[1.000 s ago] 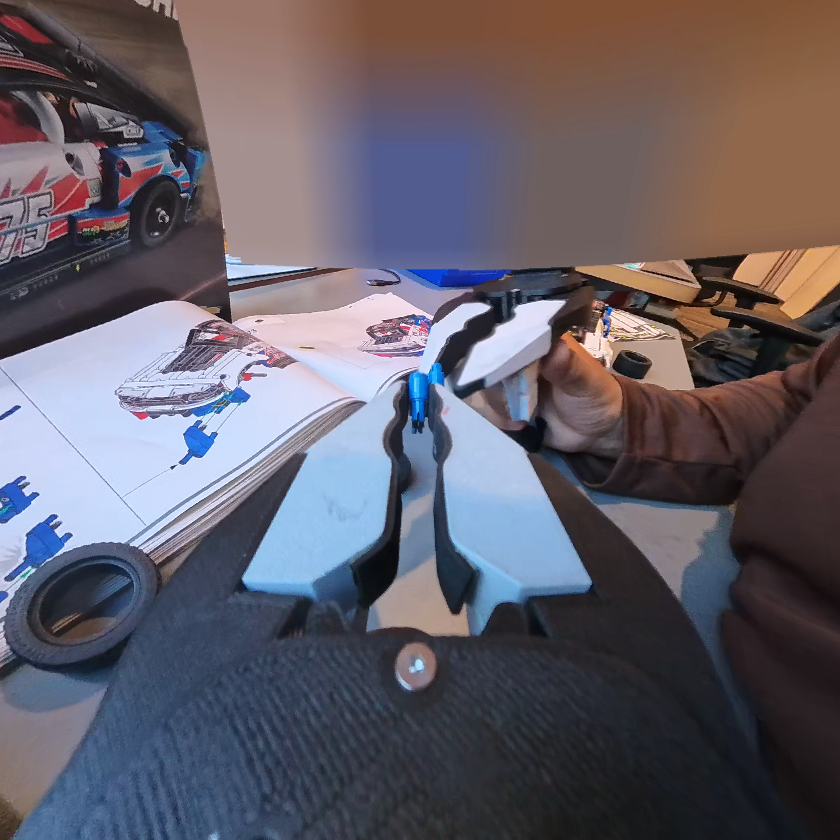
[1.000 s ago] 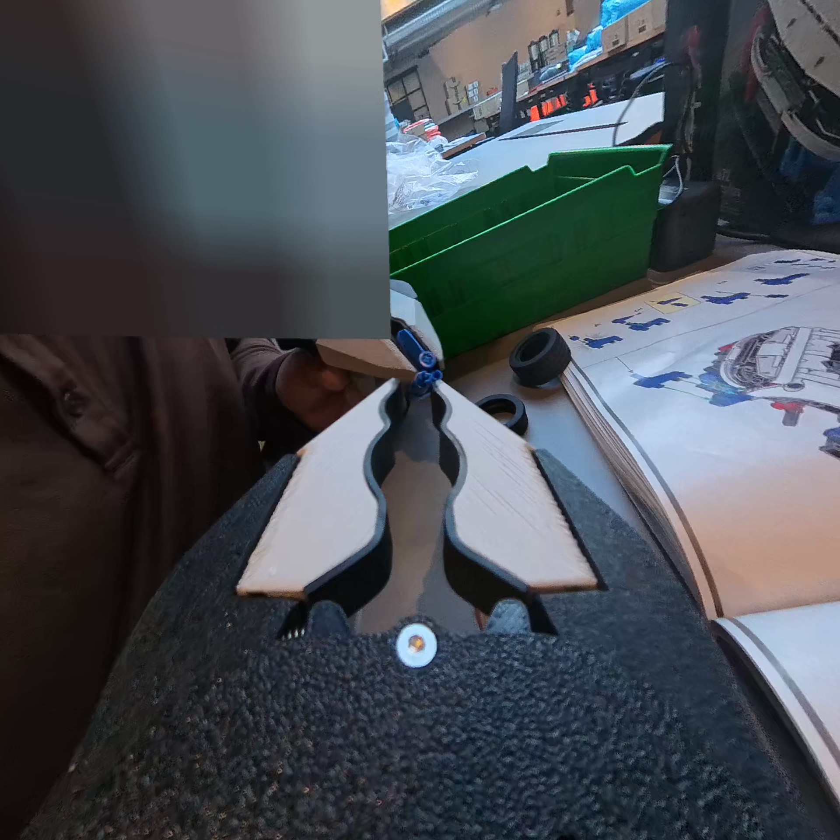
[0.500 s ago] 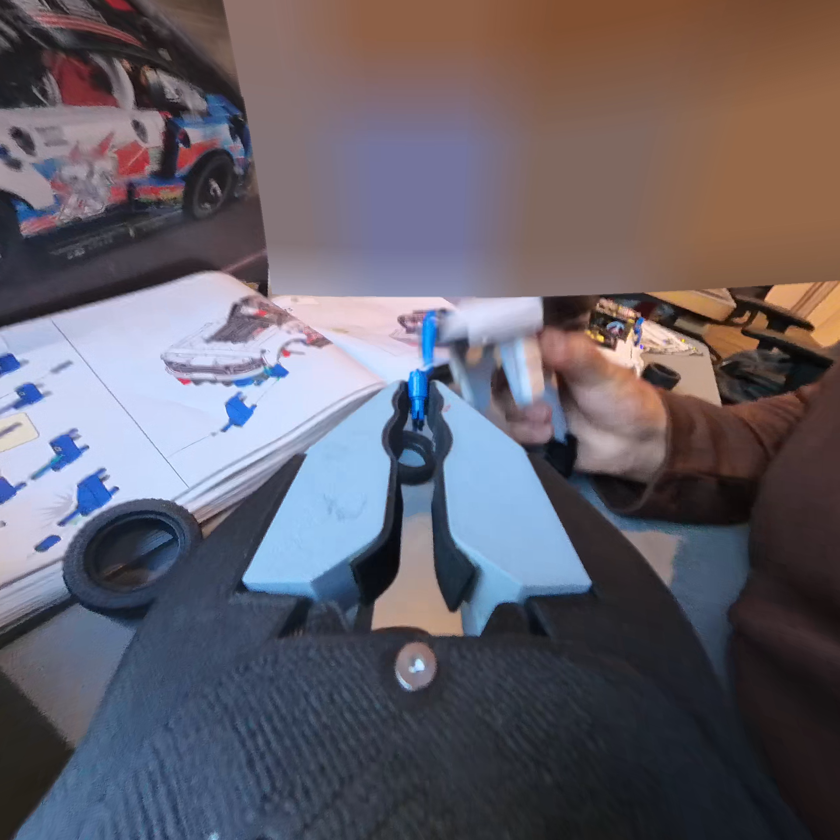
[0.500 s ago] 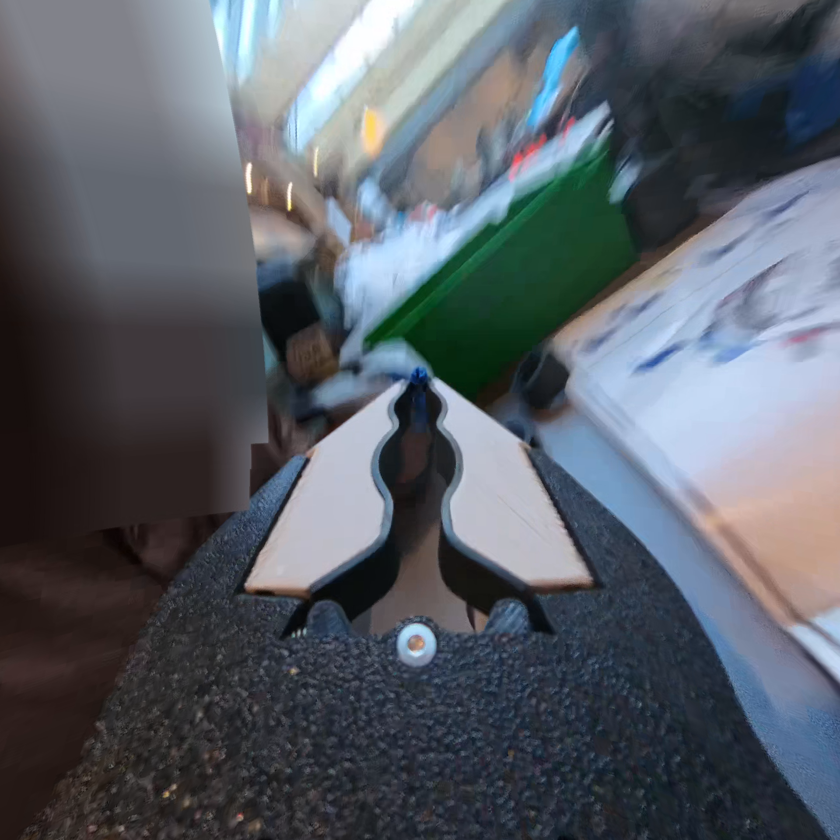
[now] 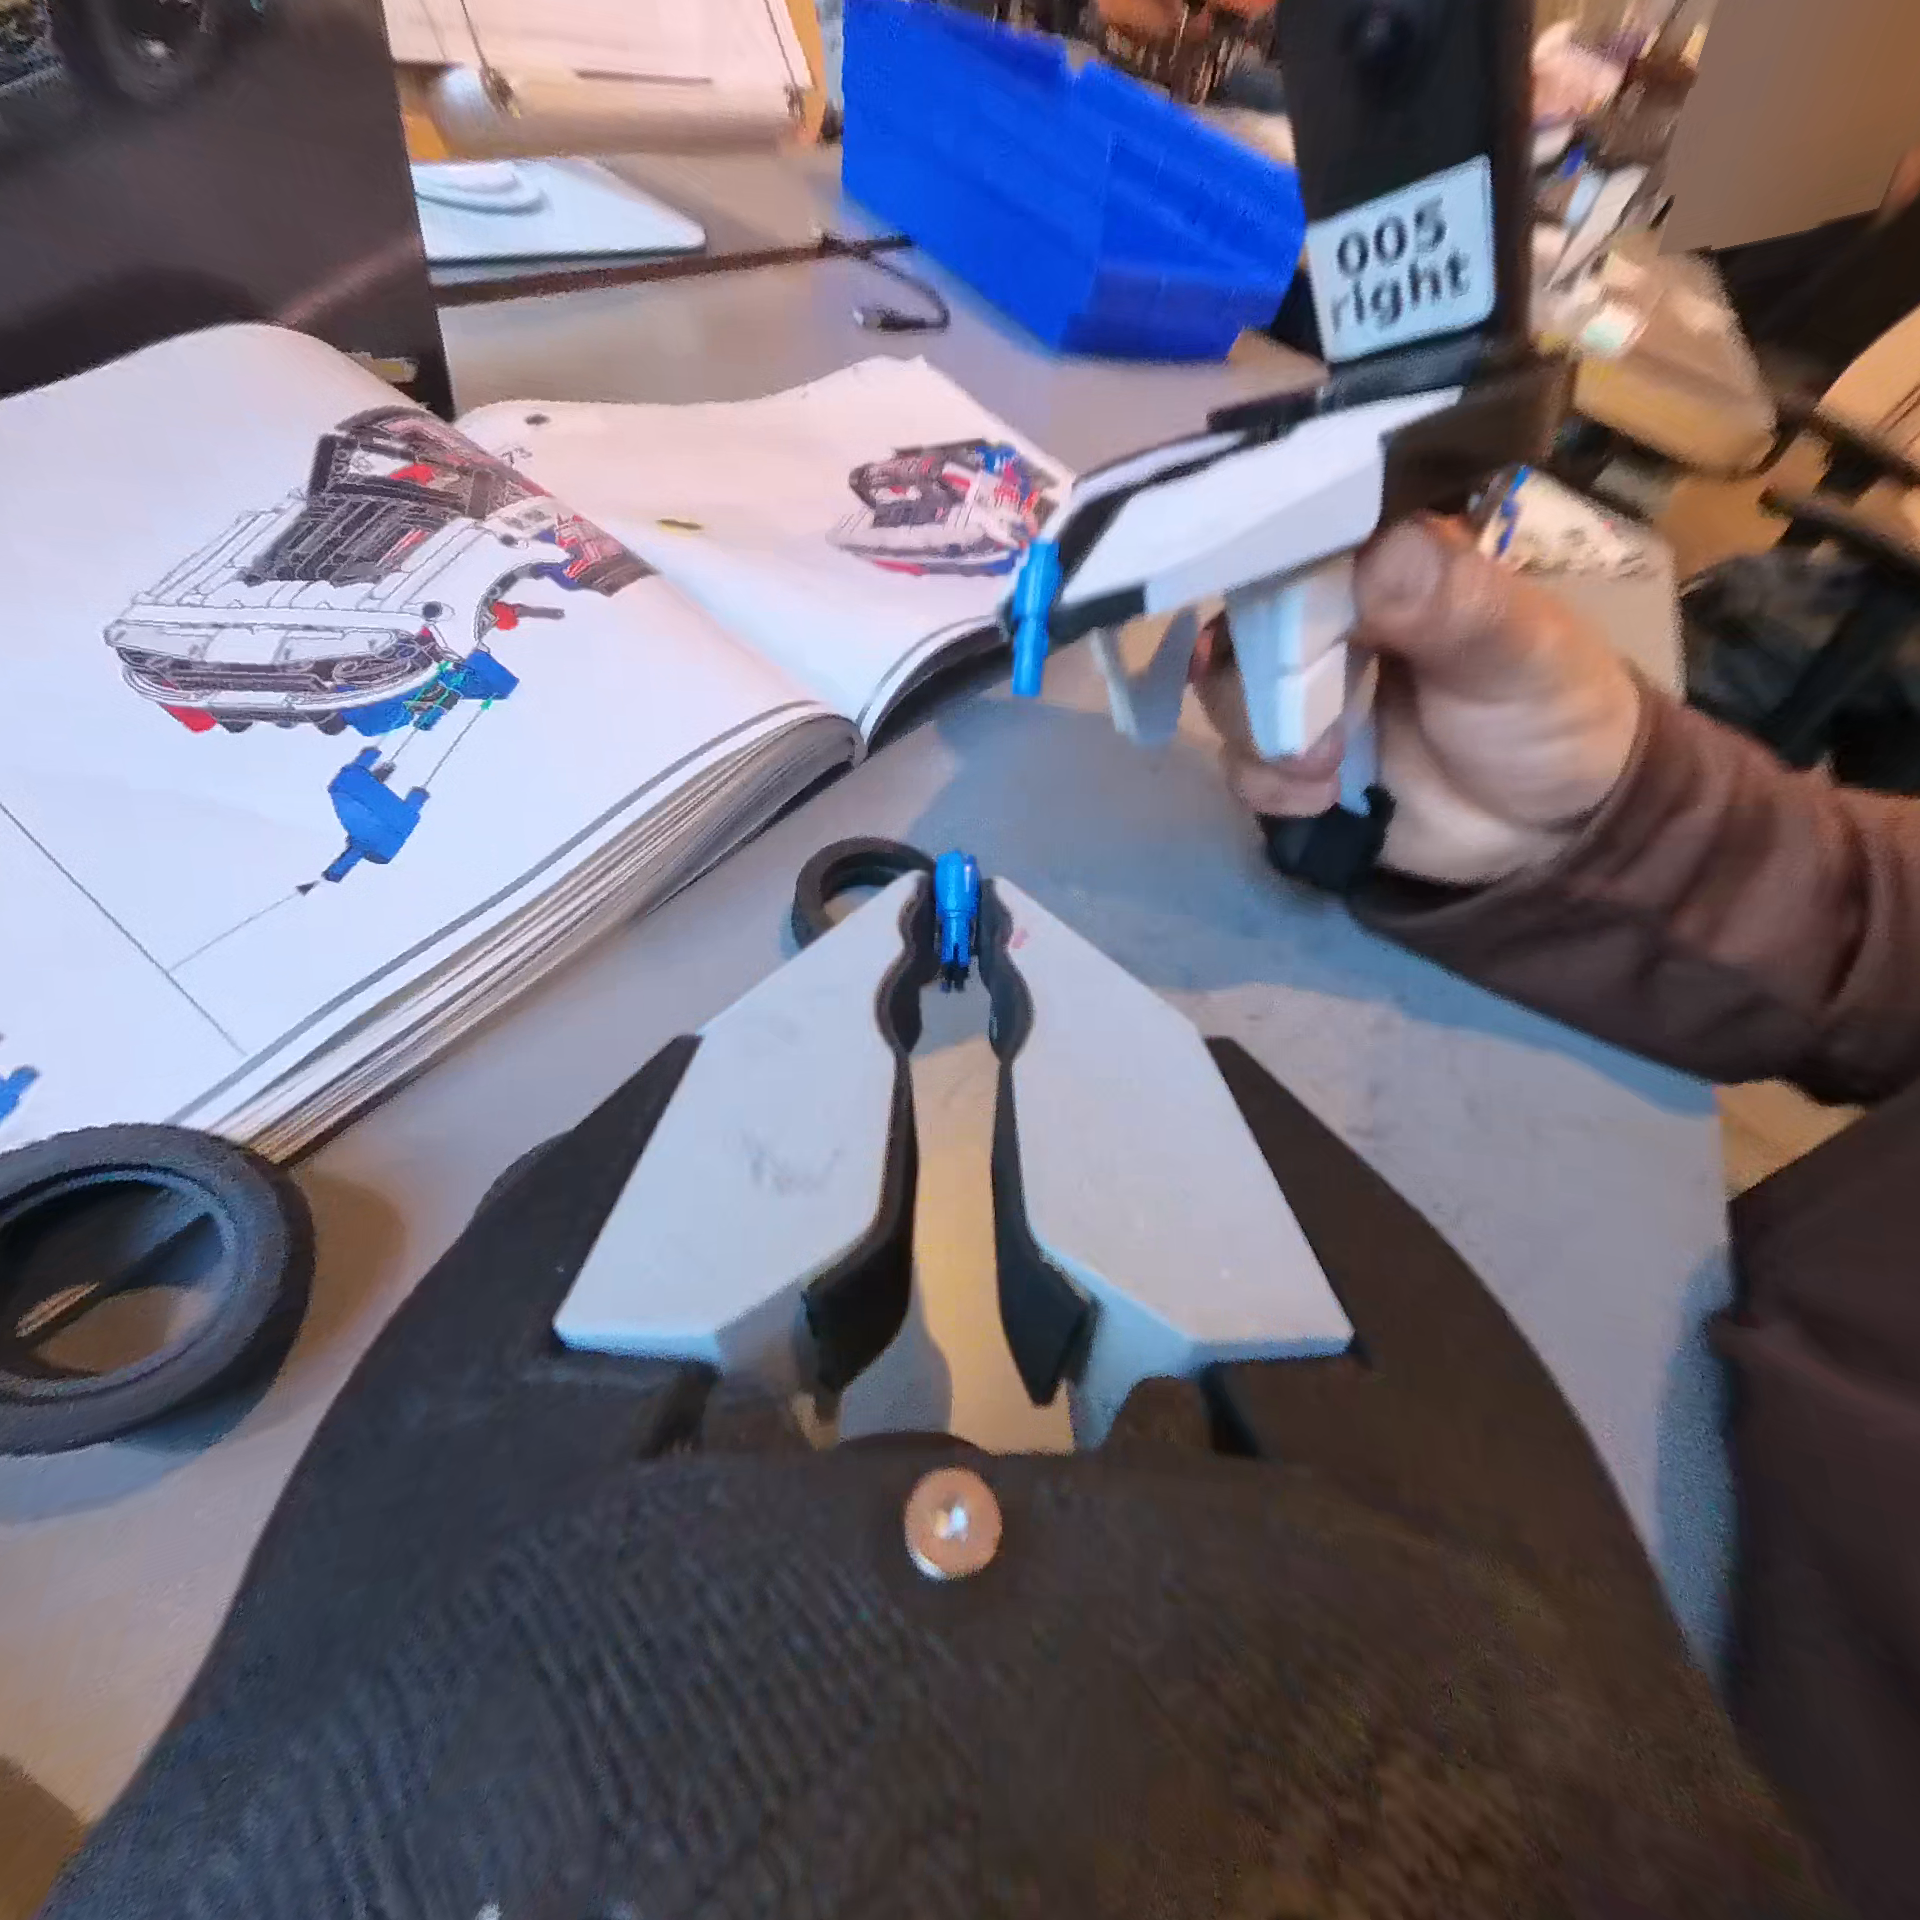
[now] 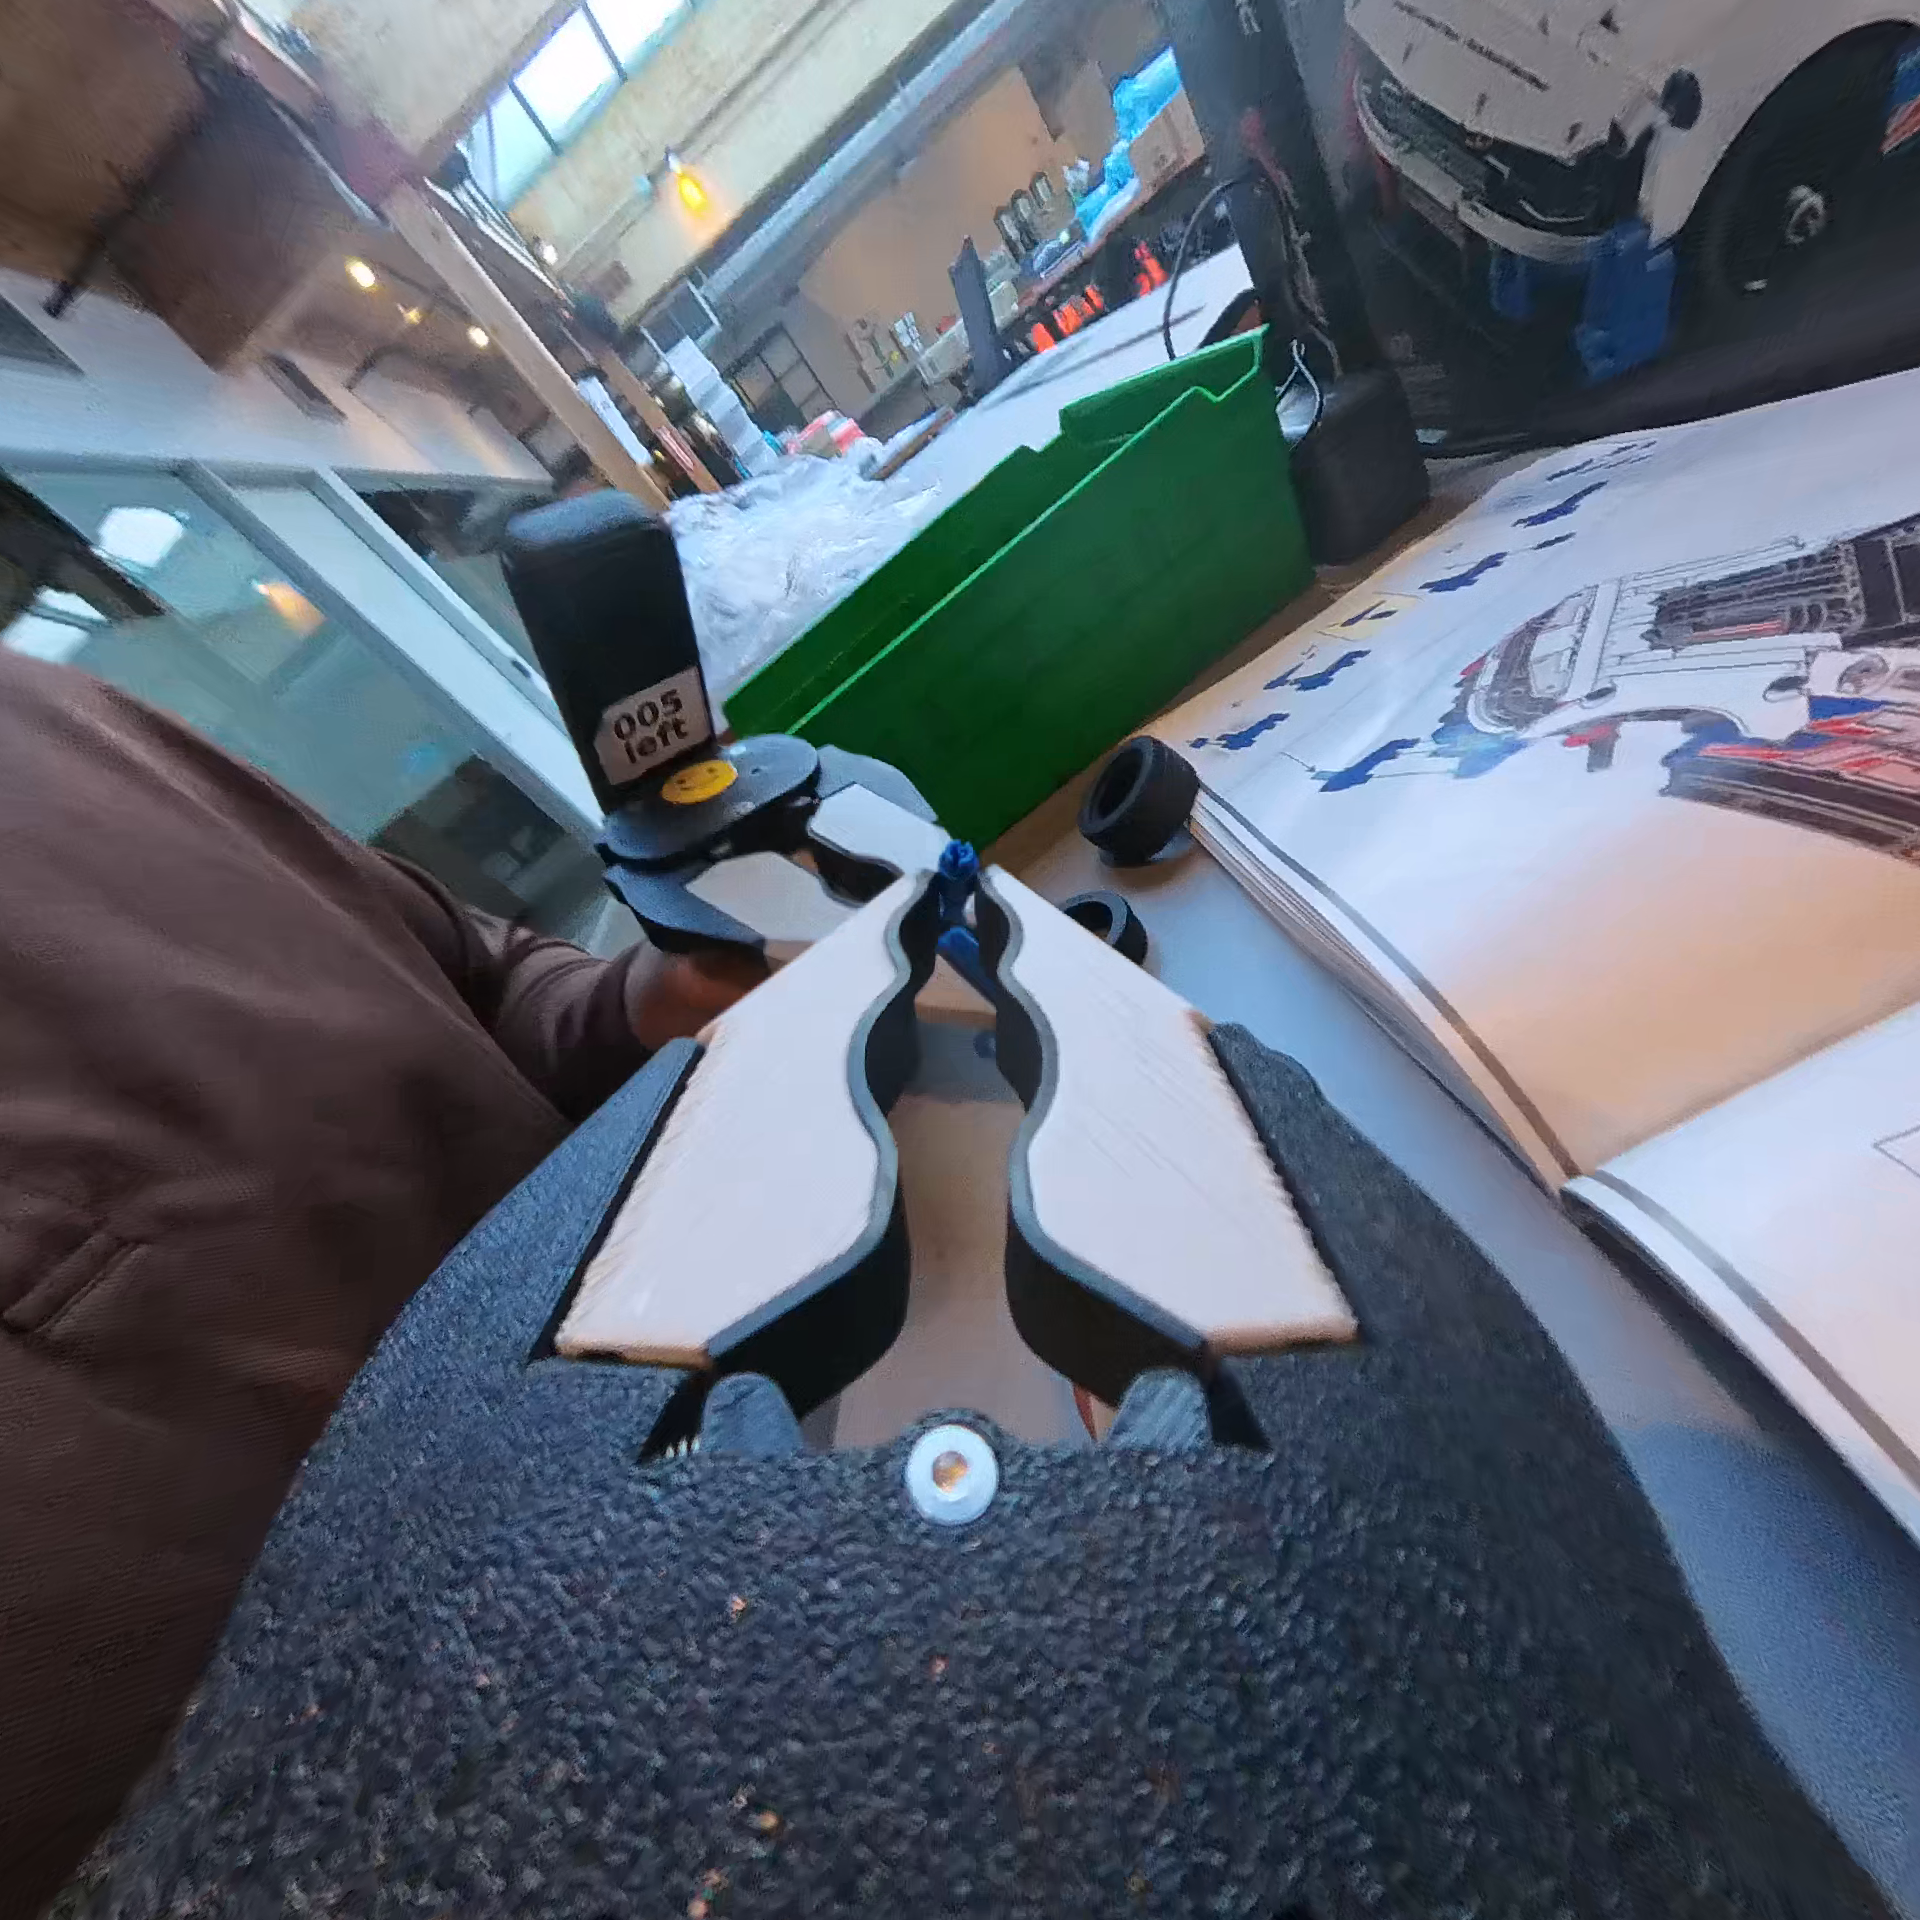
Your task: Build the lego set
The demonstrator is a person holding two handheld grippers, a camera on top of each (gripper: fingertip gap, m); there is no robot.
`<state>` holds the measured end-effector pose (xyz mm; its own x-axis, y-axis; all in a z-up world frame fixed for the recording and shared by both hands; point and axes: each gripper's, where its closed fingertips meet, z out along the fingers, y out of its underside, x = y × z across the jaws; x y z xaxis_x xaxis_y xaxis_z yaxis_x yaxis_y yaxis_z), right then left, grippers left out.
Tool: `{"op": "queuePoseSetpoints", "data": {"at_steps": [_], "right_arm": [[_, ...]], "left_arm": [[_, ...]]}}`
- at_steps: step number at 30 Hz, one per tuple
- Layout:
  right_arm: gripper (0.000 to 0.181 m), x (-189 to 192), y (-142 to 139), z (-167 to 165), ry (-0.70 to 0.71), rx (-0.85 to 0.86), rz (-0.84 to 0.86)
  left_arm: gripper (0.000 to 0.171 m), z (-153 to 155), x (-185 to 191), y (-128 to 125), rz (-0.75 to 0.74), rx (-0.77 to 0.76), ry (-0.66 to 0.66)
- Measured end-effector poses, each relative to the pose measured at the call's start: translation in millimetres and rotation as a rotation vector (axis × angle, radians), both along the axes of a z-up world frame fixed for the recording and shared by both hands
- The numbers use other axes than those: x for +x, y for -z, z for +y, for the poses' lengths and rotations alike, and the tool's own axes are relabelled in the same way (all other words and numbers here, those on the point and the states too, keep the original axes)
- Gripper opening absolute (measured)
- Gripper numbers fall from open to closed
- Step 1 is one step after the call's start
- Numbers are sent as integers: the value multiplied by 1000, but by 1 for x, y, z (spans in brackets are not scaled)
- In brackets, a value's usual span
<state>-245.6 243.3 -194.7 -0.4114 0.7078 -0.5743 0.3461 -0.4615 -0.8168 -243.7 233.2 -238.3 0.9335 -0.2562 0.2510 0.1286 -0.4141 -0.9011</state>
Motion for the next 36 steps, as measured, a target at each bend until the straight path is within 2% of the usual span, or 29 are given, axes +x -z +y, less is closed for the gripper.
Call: {"op": "queuePoseSetpoints", "data": {"at_steps": [5,8,11,14,19,24,36], "right_arm": [[6,7,-6,10,-4,-175,24],[6,11,-6,11,-22,-269,29],[6,15,-3,11,-13,-256,26],[6,20,0,10,-9,-207,17],[6,24,12,11,-8,-125,-30],[6,25,8,15,-15,-163,-8],[7,21,6,16,-34,-197,21]], "left_arm": [[4,-9,2,37,257,-188,79],[5,-14,8,46,299,-231,136],[5,-19,6,52,349,-249,150],[6,-24,3,52,349,-251,153],[22,-29,4,51,335,-252,175],[22,-30,5,51,389,-229,179],[20,-31,9,51,379,-230,208]]}}
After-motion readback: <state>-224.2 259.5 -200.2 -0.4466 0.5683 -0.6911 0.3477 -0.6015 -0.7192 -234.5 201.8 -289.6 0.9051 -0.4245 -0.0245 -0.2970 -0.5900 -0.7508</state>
